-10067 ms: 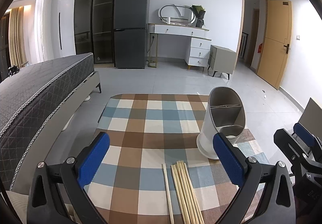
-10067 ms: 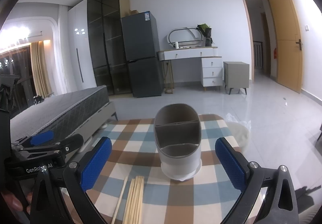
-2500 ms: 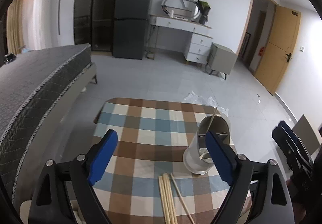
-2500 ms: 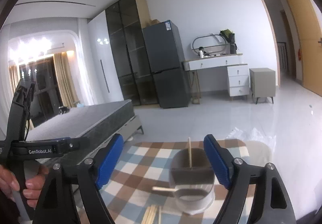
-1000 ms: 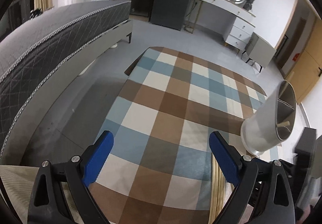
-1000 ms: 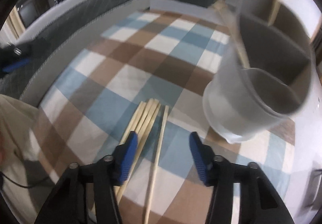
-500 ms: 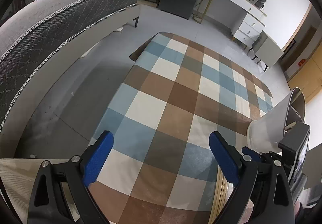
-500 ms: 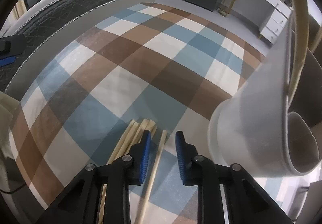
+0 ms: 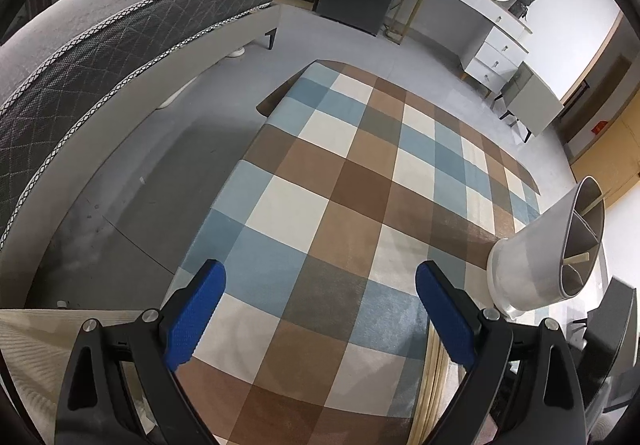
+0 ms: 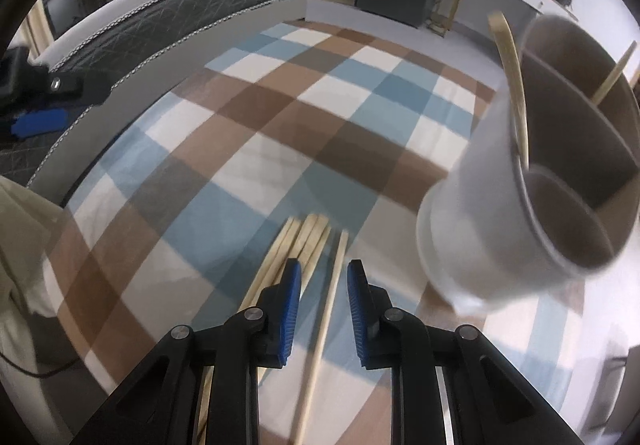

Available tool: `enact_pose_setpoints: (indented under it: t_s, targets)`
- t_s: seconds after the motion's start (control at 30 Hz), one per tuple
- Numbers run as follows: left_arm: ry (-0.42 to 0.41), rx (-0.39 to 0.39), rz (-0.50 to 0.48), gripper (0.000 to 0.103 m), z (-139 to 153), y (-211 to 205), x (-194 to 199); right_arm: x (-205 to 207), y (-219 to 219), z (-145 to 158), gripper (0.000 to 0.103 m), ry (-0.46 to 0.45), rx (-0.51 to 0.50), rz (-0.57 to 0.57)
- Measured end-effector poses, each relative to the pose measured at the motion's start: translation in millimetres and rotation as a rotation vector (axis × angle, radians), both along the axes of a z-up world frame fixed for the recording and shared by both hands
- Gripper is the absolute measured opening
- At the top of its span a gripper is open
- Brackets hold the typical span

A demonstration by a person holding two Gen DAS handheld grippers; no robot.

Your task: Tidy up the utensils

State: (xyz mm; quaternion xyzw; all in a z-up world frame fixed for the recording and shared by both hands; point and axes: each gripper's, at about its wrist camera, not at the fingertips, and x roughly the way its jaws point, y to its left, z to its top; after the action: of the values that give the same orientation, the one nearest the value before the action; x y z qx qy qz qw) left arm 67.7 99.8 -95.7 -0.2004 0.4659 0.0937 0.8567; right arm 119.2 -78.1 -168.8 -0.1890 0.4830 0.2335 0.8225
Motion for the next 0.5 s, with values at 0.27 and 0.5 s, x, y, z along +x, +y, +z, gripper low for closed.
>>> enact_pose_setpoints:
  t_s: [0.27, 0.5]
  targets:
    - [-0.004, -0.014, -0.004, 0.093, 2.5, 1.3, -2.4, 2.0, 0.7, -21.8, 0.018, 0.052, -0.035, -0.031]
    - [0.010, -0.034, 0.008, 0.093, -0.3, 5.8, -1.8, 21.5, 7.4, -31.0, 0.011, 0.043, -0.074, -0.046]
